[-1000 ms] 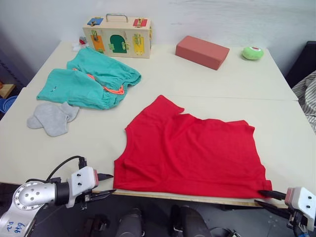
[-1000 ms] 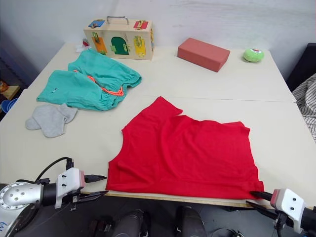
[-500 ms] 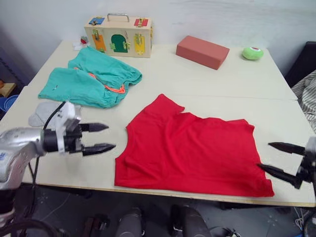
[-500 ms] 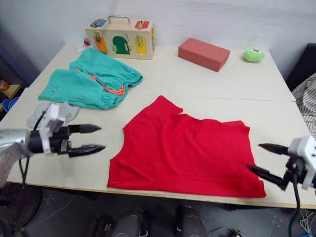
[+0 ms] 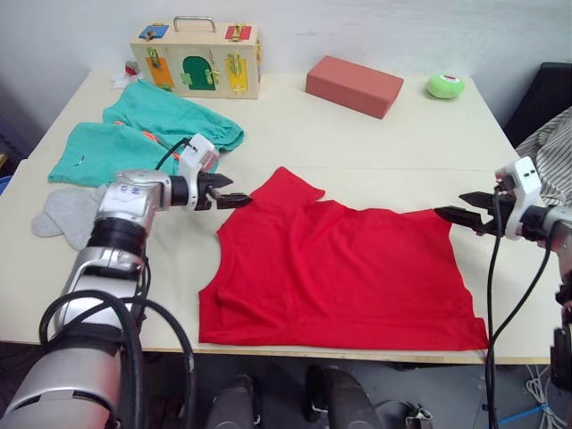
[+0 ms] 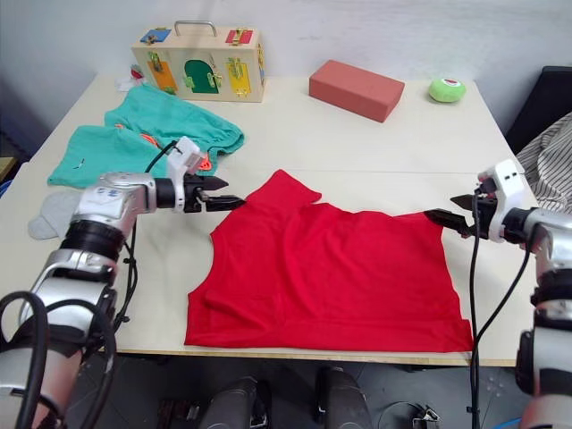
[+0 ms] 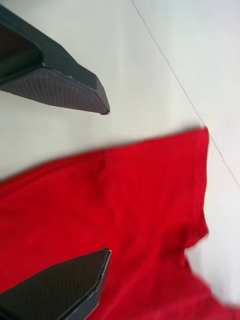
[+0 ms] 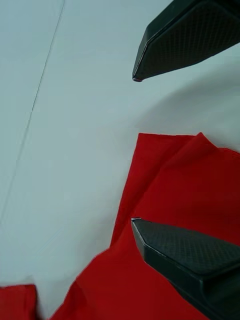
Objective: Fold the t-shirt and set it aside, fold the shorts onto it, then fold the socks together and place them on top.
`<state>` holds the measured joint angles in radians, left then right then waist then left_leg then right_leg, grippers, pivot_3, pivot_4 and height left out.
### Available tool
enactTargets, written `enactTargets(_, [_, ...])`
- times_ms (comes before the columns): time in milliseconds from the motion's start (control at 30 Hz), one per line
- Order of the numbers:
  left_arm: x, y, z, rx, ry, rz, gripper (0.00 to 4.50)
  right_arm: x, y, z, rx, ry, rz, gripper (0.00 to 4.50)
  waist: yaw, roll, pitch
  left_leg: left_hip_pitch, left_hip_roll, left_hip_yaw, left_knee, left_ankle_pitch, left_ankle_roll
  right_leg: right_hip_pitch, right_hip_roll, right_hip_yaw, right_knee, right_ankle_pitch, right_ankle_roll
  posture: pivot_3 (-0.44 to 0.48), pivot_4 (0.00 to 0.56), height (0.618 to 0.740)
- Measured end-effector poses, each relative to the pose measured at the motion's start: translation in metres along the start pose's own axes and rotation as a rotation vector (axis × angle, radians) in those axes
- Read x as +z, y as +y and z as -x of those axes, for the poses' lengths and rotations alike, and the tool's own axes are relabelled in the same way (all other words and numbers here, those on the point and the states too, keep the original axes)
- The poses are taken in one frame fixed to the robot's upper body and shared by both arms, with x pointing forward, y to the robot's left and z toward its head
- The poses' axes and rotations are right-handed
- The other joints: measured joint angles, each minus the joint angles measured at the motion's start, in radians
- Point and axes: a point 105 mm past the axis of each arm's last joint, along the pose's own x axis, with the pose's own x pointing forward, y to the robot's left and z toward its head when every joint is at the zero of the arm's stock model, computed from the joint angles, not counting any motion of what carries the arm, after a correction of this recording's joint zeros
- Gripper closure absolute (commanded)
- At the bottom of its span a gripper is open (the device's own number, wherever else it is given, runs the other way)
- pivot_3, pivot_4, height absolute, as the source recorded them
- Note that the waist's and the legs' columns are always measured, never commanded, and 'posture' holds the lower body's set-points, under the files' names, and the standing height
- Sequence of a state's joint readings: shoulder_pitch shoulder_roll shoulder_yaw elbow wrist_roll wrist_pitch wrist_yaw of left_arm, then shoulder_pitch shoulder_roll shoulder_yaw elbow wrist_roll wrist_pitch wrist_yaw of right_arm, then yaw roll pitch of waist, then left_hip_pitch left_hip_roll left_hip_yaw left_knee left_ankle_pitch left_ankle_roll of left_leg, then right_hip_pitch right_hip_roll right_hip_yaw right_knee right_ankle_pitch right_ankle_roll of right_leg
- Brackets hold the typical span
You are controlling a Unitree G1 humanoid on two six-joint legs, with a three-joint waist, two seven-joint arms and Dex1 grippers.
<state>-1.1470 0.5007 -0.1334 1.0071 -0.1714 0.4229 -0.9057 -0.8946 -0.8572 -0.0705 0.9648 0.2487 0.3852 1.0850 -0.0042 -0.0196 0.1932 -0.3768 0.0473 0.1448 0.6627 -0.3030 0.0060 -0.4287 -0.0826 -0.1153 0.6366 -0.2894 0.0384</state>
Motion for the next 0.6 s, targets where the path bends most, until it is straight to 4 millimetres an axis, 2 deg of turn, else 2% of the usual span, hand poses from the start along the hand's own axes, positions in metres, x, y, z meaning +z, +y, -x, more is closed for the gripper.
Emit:
enactTargets(200, [-0.014, 0.007, -0.022, 0.116, 0.028, 0.086, 0.0, -0.007, -0.006, -0.012, -0.06, 0.078, -0.095, 0.05, -0.01, -0.001, 0.0, 0.002, 0.001, 0.001, 0.001, 0.0, 0.0, -0.004, -0.005, 0.007, 0.006, 0.0, 0.0, 0.0, 0.15, 0.74])
enactTargets(300, [-0.011, 0.007, -0.03, 0.166, 0.012, 0.09, 0.0, -0.019, -0.004, -0.023, -0.075, 0.113, -0.106, 0.05, -0.018, -0.001, 0.0, 0.003, 0.0, 0.001, 0.002, 0.0, -0.001, -0.004, -0.006, 0.008, 0.009, 0.0, 0.0, 0.0, 0.15, 0.74])
enactTargets(433, [-0.011, 0.007, -0.035, 0.2, -0.012, 0.139, 0.0, -0.017, -0.001, -0.03, -0.076, 0.114, -0.071, 0.05, -0.024, -0.001, 0.0, 0.005, 0.0, 0.001, 0.002, 0.0, -0.001, -0.003, -0.007, 0.009, 0.01, 0.0, 0.0, 0.0, 0.15, 0.74])
enactTargets(533, [-0.01, 0.006, -0.038, 0.208, -0.014, 0.137, 0.58, -0.016, 0.001, -0.036, -0.087, 0.103, -0.056, 0.96, -0.024, -0.001, 0.0, 0.005, 0.0, 0.002, 0.002, 0.0, -0.001, -0.003, -0.007, 0.009, 0.01, 0.0, 0.0, 0.0, 0.15, 0.74])
enactTargets(600, [-0.01, 0.004, -0.041, 0.202, -0.012, 0.126, 1.21, -0.016, 0.001, -0.038, -0.095, 0.101, -0.039, 1.71, -0.025, -0.001, 0.0, 0.005, 0.0, 0.002, 0.002, 0.0, -0.001, -0.003, -0.007, 0.009, 0.01, 0.0, 0.0, 0.0, 0.15, 0.74])
